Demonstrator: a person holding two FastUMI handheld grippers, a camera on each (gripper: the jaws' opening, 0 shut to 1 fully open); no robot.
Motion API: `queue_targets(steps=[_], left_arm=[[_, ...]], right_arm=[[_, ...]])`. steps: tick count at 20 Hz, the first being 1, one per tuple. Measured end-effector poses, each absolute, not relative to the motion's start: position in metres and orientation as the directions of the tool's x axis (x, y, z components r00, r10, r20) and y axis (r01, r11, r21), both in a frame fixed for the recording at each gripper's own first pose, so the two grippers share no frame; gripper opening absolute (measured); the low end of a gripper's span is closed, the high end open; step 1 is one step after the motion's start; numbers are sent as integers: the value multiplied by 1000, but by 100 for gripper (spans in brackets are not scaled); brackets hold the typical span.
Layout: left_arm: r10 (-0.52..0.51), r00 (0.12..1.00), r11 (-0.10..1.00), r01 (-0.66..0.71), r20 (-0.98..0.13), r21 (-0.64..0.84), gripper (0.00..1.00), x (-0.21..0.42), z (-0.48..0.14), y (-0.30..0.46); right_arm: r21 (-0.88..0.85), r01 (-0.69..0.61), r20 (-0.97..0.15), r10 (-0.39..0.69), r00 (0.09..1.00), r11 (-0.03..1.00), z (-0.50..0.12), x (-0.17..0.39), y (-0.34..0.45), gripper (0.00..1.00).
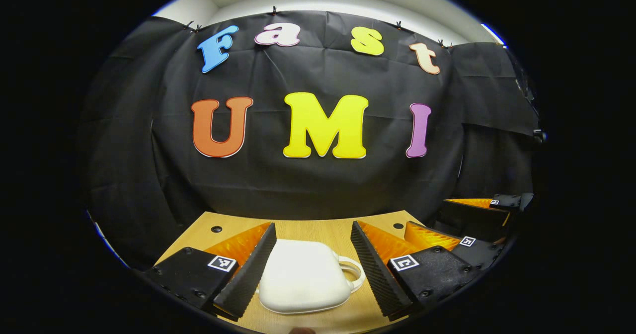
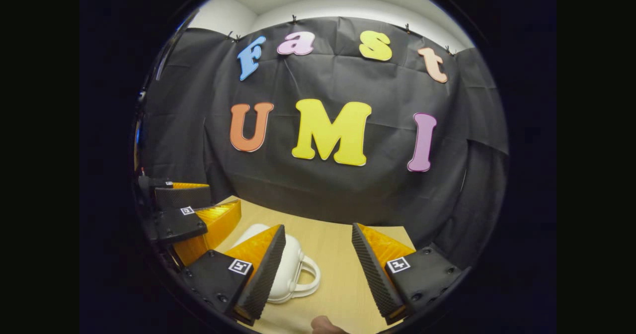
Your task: First open the suitcase, pack the skin care products into it, and then close the suitcase.
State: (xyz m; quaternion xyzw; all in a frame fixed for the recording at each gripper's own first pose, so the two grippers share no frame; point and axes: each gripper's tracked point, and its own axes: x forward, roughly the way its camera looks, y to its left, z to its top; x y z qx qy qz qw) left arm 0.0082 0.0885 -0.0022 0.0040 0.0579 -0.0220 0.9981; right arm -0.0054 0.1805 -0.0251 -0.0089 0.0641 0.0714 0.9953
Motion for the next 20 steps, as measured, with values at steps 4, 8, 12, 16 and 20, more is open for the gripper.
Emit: queue_targets(steps=[4,8,12,16,20], left_arm=[[-43,993,999,45,-110,16,96,6,0,89],[-45,993,998,49,-110,27,96,6,0,88],[-49,994,998,53,-97,39,96,4,2,86],[-53,994,997,58,-97,46,96,3,3,86],[-56,994,997,61,-98,51,96,2,2,85]], right_arm=[[-7,-142,-129,140,982,990,-26,-6,179,80],[-3,-136,-136,134,982,991,-28,-8,177,80],[4,-129,-132,128,983,992,-28,-9,174,80],[3,-125,-138,125,983,992,-30,-12,173,80],[7,-112,-146,112,983,994,-33,-11,167,80]])
